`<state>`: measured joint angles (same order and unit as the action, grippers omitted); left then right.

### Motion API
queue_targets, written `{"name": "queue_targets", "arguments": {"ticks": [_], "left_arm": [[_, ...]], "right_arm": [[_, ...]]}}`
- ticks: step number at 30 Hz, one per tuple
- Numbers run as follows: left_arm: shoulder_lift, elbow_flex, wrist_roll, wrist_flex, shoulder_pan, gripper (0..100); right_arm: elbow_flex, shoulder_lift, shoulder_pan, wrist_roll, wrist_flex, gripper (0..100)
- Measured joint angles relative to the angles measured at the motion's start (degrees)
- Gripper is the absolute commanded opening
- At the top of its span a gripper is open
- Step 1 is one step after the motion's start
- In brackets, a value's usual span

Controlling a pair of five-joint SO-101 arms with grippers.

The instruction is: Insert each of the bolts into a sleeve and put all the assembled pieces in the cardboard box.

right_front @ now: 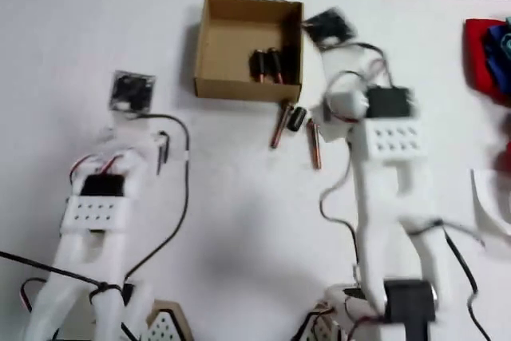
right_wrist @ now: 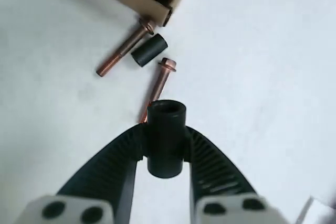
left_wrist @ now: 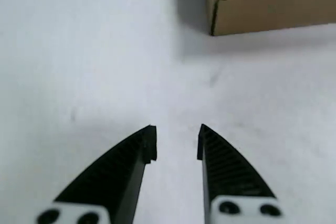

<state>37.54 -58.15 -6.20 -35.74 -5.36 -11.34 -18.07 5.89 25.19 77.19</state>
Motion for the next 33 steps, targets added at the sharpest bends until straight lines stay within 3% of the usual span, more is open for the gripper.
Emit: {"name": "queue_targets", "arguments": {"ticks": [5, 10, 19, 25, 33], "left_arm": [[-11.87, 13.36, -4.84, -10.99, 7.91, 15], [-32.26, 37.36, -5.8, -24.7, 13.98, 15], [-69.01, 83.52, 14.59, -40.97, 22.59, 15], [-88.44, 106.11, 15.03, -48.35, 25.93, 15], [-104.88, 133.19, 15.03, -55.47, 25.93, 15]], "right_arm": [[-10.37, -8.7, -4.13, -1.67, 0.0, 2.2], [-18.37, -18.55, -10.02, -4.57, 0.0, 2.2], [-29.98, -28.92, -20.57, -4.84, 0.09, 2.2], [-36.4, -33.05, -26.29, -4.84, 0.09, 2.2], [-39.74, -38.24, -26.9, -4.84, 0.09, 2.2]]}}
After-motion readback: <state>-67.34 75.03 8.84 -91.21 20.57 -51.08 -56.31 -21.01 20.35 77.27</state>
